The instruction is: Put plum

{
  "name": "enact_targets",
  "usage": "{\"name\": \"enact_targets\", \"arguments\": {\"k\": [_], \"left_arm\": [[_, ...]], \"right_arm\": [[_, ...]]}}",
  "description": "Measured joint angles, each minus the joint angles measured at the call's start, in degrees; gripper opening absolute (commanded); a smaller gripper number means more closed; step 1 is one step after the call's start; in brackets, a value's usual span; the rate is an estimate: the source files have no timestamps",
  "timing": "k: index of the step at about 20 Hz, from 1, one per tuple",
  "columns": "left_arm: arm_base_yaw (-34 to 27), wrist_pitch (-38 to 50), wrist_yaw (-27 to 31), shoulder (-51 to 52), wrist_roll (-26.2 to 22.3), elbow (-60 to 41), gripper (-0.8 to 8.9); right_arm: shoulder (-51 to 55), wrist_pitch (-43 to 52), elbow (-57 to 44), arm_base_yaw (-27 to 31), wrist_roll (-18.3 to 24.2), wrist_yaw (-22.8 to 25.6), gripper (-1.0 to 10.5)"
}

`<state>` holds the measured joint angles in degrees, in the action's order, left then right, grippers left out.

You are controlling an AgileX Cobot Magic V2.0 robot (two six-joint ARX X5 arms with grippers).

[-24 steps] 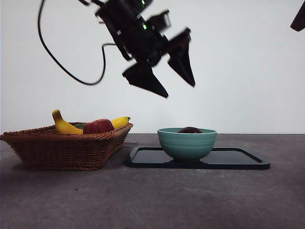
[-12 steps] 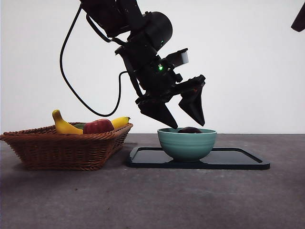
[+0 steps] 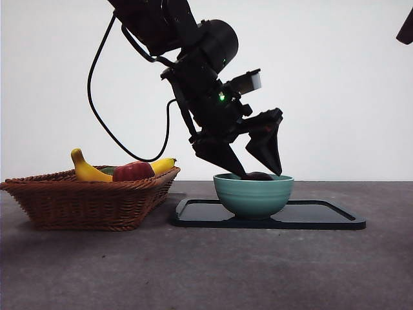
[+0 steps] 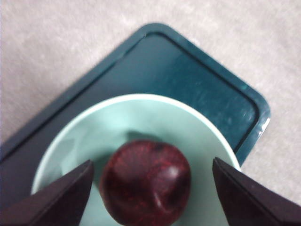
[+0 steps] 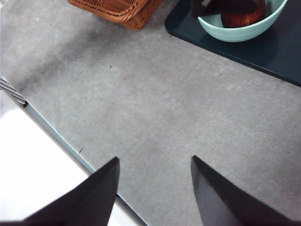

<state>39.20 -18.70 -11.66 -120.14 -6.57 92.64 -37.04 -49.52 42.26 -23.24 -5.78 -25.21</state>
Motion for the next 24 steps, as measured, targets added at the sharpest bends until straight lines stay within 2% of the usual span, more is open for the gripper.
{"name": "enact_targets", "arguments": {"k": [5,12,21,24], "left_arm": [[0.72,-0.31,0.2,-1.2,-0.02,0.0,3.92],[0.81,-0.94,1.49,-1.2,-0.22,0.0,2.64],[0.81,-1.66,2.34,-0.52,-0.2,0.09,2.64],[0.79,-2.03,2.36,3.58,-0.2,0.09,2.64]], "right_arm": [[0.0,0.0,0.0,0.0,0.0,-0.02,2.4],[0.0,-0.02,0.0,0.0,0.02,-0.02,2.4],[0.0,-0.02,0.0,0.0,0.5,-0.02,2.4],[0.0,-0.02,0.0,0.0,0.68,-0.02,2.4]]}}
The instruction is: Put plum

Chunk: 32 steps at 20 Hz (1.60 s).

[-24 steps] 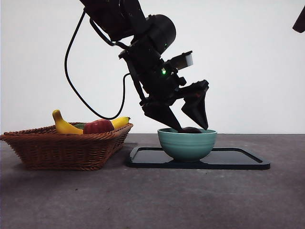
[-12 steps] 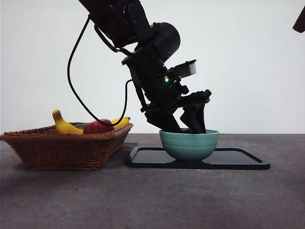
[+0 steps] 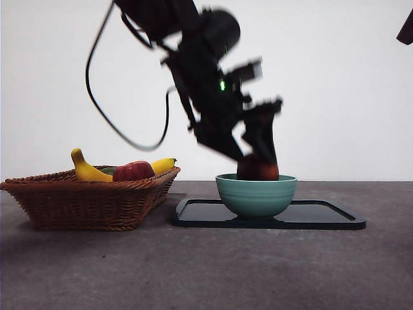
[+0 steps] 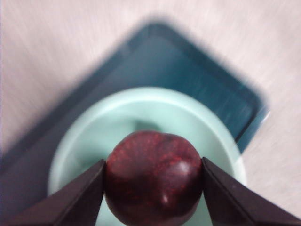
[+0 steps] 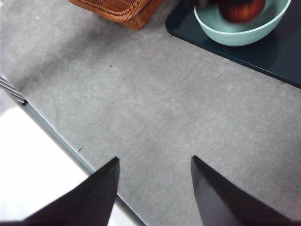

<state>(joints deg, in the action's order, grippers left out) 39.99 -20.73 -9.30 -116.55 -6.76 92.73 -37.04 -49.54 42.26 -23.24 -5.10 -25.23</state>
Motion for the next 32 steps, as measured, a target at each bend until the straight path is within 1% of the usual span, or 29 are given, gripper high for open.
{"name": "enact_targets", "arguments": {"k": [3,9,12,15,18,21,24,28,30,32], "left_arm": [[0.0,-0.87,0.0,6.4,0.02,0.0,2.64],[-0.55,-9.68,0.42,20.52,0.35,0.0,2.47],[-3.3,-15.67,0.52,29.33,1.38,0.0,2.47],[-7.13,-22.29,0.63,35.43,2.16,0.11,2.47],[-11.72,-25.03,0.68,39.54,2.4,-1.51,2.47],[-15.58,-23.39,0.9,43.93,2.95,-8.57,2.47],[-18.21,-18.21,0.87,46.49,3.06,-18.47,2.47],[-20.41,-8.87,0.9,45.97,3.06,-30.56,2.47],[-20.92,-3.96,0.94,44.5,3.04,-34.62,2.47],[-21.46,-0.37,2.14,42.07,2.8,-36.94,2.47]], "right_arm": [[0.0,0.0,0.0,0.0,0.2,0.0,2.4],[0.0,0.02,0.0,0.0,0.39,0.02,2.4],[0.0,0.0,0.0,0.0,0.42,0.02,2.4],[0.0,0.02,0.0,0.0,0.46,0.0,2.4],[0.0,0.0,0.0,0.0,0.59,0.02,2.4],[0.0,0.02,0.0,0.0,0.63,0.02,2.4],[0.0,0.35,0.0,0.0,0.63,0.02,2.4],[0.0,0.94,0.0,0.0,0.63,0.02,2.4],[0.0,0.94,0.0,0.0,0.63,0.02,2.4],[0.0,0.94,0.0,0.0,0.63,0.02,2.4]]}}
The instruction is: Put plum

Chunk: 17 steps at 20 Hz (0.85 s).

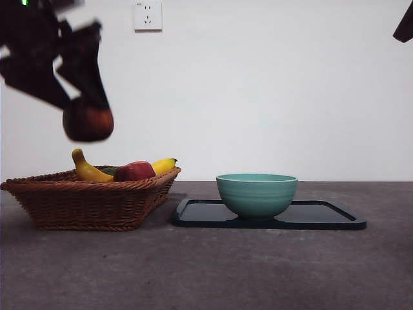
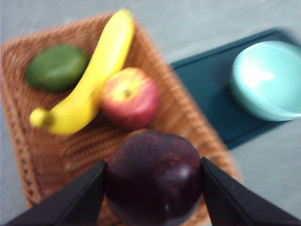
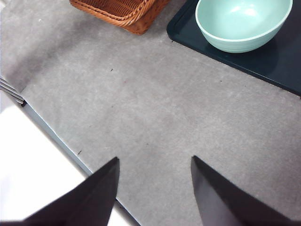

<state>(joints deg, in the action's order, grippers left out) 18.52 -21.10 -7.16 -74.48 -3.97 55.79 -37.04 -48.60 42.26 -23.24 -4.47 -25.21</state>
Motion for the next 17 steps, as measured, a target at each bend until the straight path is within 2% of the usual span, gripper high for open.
{"name": "enact_targets", "arguments": {"k": [8,12,13,15,17], "left_arm": [[-0.63,5.79,1.29,-13.75,-1.29,-0.61,2.47],[-0.7,7.1,1.42,-16.76,-1.57,-0.66,2.5],[-0.7,7.23,1.42,-16.76,-1.77,-0.66,2.71],[-0.7,7.1,1.4,-16.76,-2.08,-0.66,4.03],[-0.68,6.73,1.42,-16.76,-2.08,-0.66,4.1]], "right_arm": [[0.0,-0.02,0.0,0.0,0.0,0.0,2.4],[0.0,-0.02,0.0,0.0,-0.02,0.0,2.4],[0.0,-0.02,0.0,0.0,0.0,0.0,2.4],[0.0,-0.02,0.0,0.0,-0.02,0.0,2.4],[0.0,-0.02,0.0,0.0,0.0,0.0,2.4]]}}
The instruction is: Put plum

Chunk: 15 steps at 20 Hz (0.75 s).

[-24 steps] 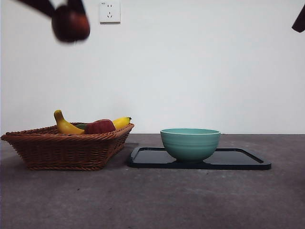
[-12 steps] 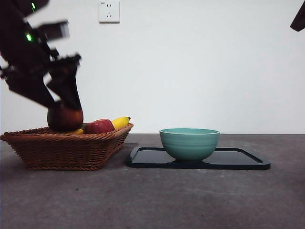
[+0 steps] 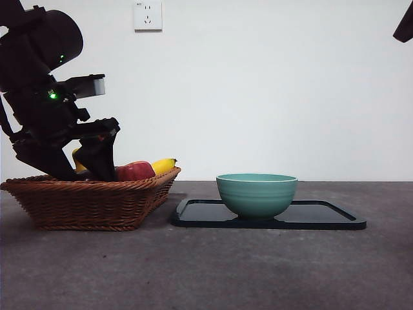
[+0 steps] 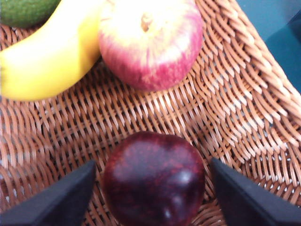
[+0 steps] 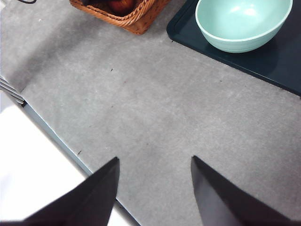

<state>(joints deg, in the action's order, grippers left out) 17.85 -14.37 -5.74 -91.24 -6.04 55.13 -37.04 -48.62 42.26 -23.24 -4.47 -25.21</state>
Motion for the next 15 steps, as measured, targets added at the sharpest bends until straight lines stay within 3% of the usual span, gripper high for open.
{"name": "enact_targets", "arguments": {"k": [3,8,15], "left_arm": [[0.0,-0.17,0.0,0.81,0.52,-0.02,4.11],[0.55,-3.74,-0.33,11.69,2.6,-0.02,4.06],[4.61,-19.58,-18.16,32.11,5.38,-0.02,4.05]], "right_arm": [[0.0,0.0,0.0,0.0,0.0,0.0,2.4],[0.0,0.02,0.0,0.0,-0.02,0.0,2.4],[0.0,0.02,0.0,0.0,0.0,0.0,2.4]]}}
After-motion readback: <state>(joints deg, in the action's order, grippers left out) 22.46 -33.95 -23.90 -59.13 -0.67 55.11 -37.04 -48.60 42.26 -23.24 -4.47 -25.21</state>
